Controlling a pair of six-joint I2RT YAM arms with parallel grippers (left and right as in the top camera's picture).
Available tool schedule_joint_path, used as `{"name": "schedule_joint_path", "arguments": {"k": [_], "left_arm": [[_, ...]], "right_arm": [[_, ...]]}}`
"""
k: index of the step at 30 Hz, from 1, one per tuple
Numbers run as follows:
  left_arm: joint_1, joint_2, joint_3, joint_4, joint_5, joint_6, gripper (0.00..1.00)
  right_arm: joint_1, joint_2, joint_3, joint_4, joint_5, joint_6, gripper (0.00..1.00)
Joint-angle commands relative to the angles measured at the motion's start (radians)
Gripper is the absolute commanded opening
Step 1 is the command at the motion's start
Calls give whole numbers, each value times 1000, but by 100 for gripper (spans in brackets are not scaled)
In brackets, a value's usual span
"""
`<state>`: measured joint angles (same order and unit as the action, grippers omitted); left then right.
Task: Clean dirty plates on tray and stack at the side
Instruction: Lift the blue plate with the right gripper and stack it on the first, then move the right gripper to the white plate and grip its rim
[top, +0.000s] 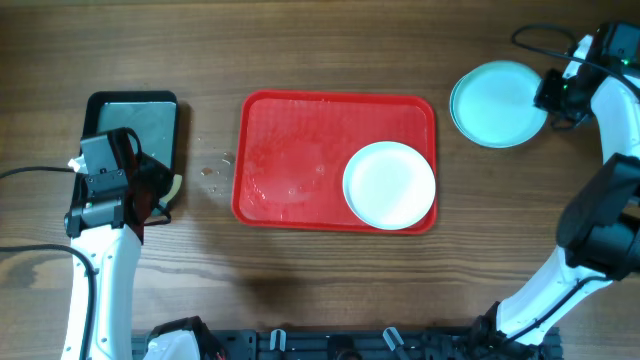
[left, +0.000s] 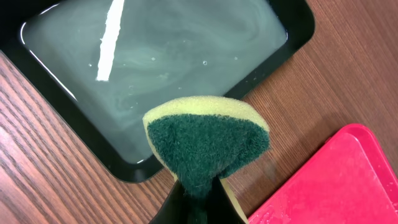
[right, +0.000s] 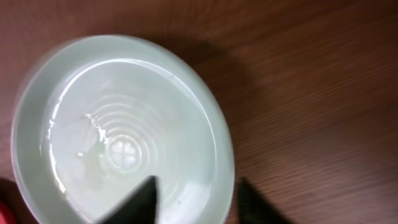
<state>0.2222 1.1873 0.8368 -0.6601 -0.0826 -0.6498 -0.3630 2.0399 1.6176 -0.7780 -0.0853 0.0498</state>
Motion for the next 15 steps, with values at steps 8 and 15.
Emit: {"name": "schedule_joint_path", "arguments": {"k": [8,15], "left_arm": [[4,-8,-5,4,4,-10,4],[4,-8,-5,4,4,-10,4]], "right_arm": [[84,-180,-10,-87,-290,-146,100],[319,-305,-10,-283,-232,-208,100]]}}
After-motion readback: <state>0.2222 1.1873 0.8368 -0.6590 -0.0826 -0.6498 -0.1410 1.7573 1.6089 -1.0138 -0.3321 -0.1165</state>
